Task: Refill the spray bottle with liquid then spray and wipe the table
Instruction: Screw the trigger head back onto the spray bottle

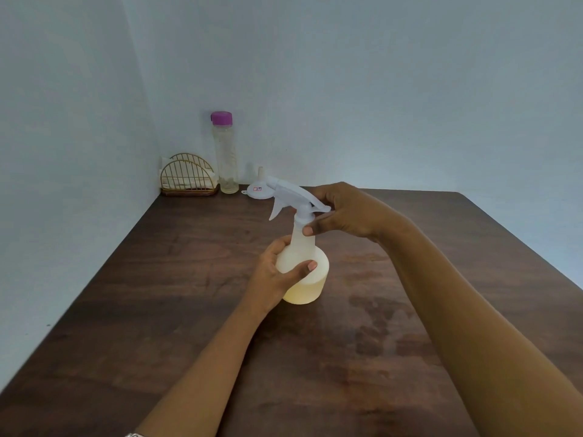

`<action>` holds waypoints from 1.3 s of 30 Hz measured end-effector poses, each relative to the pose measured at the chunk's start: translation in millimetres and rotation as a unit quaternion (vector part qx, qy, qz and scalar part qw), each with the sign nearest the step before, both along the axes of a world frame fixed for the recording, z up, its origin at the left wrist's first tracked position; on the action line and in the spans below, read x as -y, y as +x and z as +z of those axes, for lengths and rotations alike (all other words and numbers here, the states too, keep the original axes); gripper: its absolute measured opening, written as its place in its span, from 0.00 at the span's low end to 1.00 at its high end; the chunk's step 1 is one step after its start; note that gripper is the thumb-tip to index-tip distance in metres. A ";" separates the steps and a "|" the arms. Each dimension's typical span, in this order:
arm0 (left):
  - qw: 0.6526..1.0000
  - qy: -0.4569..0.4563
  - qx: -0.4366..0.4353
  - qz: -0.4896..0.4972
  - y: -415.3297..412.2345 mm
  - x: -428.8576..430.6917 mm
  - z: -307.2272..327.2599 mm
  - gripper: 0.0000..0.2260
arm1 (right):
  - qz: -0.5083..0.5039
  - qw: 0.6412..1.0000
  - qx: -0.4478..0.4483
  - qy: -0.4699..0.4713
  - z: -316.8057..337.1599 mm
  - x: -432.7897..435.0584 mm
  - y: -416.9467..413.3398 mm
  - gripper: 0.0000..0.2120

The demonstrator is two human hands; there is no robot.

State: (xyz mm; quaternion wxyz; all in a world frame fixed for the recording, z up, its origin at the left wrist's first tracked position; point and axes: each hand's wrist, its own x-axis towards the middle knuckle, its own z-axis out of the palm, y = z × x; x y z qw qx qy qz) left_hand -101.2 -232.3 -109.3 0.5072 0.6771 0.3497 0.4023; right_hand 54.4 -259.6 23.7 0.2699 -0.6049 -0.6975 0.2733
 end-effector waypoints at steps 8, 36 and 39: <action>1.000 0.001 -0.014 0.007 0.0 -1.8 -2.6 0.33 | -0.037 0.993 -0.099 0.045 -20.9 8.5 -1.9 0.17; 0.999 -0.030 -0.012 0.015 0.4 0.5 -0.8 0.34 | 0.033 0.985 -0.167 0.023 -30.4 6.9 6.3 0.15; 0.999 -0.032 -0.010 0.014 0.7 1.0 0.1 0.32 | 0.005 0.990 -0.138 0.039 -27.3 8.9 2.5 0.17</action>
